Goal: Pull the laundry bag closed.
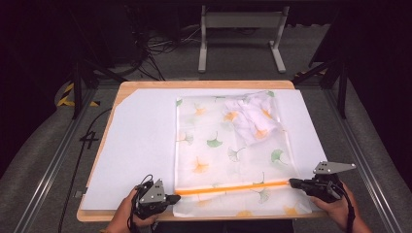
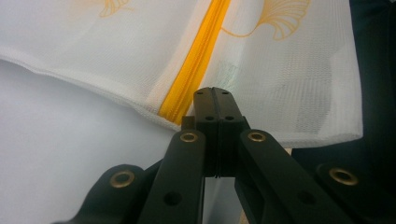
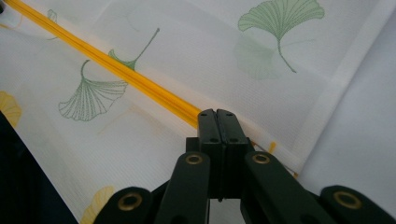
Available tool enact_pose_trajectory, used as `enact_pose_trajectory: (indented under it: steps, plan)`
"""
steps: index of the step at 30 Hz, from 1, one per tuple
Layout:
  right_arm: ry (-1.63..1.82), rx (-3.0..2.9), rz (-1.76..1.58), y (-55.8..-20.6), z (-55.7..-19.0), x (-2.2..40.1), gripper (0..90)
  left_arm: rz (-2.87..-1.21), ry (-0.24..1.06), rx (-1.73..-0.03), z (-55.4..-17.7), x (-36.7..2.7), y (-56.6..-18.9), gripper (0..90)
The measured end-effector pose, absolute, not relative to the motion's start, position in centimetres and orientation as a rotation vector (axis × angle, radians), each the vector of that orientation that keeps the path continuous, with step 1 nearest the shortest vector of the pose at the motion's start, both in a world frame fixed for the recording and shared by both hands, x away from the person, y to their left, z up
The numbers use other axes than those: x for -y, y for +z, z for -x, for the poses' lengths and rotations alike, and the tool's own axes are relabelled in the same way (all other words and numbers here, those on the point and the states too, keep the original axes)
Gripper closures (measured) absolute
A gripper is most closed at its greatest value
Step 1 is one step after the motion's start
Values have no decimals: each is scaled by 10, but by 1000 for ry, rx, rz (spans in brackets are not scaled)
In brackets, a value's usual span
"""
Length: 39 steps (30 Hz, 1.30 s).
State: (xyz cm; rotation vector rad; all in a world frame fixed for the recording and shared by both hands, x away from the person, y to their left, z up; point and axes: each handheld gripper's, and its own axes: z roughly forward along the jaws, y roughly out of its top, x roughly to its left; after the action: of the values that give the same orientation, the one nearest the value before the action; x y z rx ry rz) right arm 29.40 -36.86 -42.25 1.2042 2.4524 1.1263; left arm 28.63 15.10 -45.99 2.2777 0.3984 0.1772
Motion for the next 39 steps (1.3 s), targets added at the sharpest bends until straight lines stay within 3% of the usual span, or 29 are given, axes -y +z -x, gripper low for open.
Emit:
enact_pose_trajectory:
  steps: [39]
  plan:
    - [1135,-2394,-1238,-422,-289,388,900,-2278,180,-399,-286,-152,-459,900]
